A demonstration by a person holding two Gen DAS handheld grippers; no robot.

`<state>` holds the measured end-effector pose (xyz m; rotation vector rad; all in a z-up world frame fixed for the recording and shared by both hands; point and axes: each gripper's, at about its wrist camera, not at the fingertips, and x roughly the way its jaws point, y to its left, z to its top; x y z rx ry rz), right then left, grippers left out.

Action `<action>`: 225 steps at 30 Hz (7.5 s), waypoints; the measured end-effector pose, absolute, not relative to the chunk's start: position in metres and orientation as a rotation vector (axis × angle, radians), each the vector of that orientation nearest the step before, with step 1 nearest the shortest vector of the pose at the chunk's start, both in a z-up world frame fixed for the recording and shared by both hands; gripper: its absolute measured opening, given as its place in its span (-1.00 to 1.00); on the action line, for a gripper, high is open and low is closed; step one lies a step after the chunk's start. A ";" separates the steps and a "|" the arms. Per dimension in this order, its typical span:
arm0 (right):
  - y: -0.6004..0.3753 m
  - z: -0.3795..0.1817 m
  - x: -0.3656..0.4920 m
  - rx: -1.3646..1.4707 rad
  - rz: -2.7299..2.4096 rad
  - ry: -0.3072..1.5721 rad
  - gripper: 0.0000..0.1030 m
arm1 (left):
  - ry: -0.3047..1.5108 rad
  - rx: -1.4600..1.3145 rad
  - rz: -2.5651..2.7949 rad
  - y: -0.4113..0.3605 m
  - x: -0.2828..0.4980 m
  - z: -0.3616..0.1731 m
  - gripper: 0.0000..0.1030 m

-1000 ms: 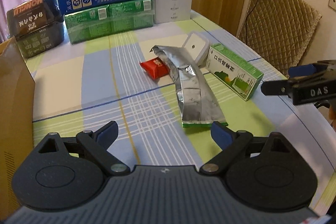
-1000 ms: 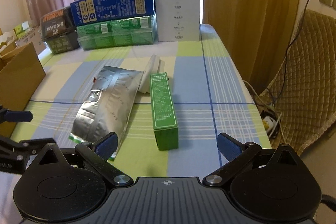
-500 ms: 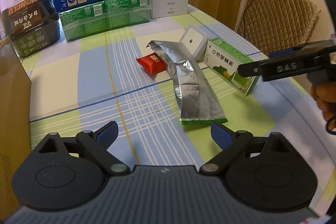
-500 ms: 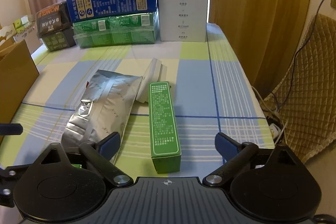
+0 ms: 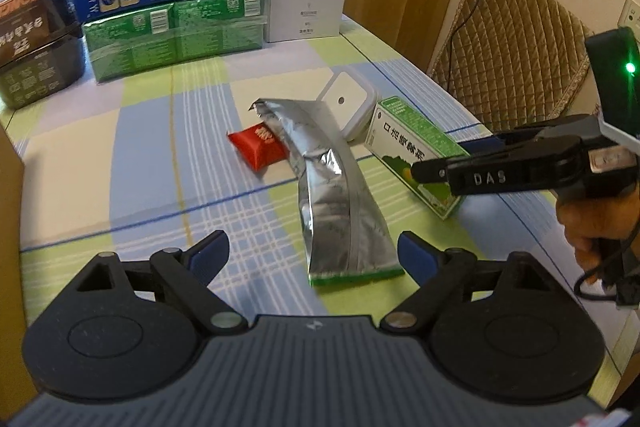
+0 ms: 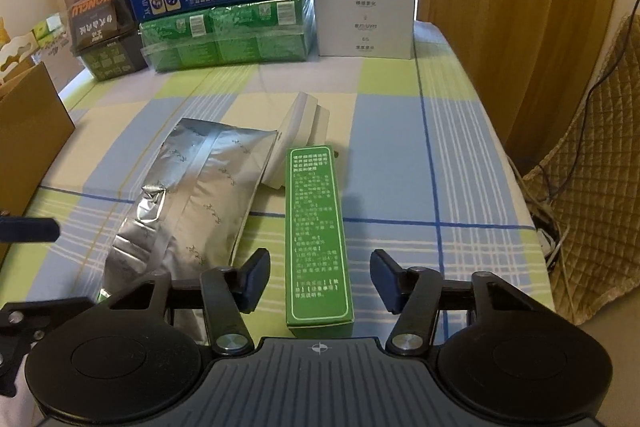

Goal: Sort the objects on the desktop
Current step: 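Grasp the silver foil bag with the left tool while the right tool grasps the green-and-white spray box, then lift the foil bag with the left tool while the right tool lifts the spray box, then carry both items over the cardboard box and open the left tool to drop the foil bag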

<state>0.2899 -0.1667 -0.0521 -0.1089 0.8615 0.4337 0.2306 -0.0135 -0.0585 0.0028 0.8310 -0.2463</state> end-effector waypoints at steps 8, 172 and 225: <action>-0.170 -0.055 0.287 -0.116 0.433 0.899 -0.46 | 0.898 -0.020 -0.282 -0.024 0.271 -0.068 0.47; -0.089 0.056 0.103 -0.119 0.571 0.869 0.03 | 1.179 0.158 -0.150 0.057 0.109 0.073 -0.32; 0.125 0.107 0.106 -0.263 0.891 0.813 0.03 | 1.099 -0.008 0.095 0.255 0.070 0.118 -0.32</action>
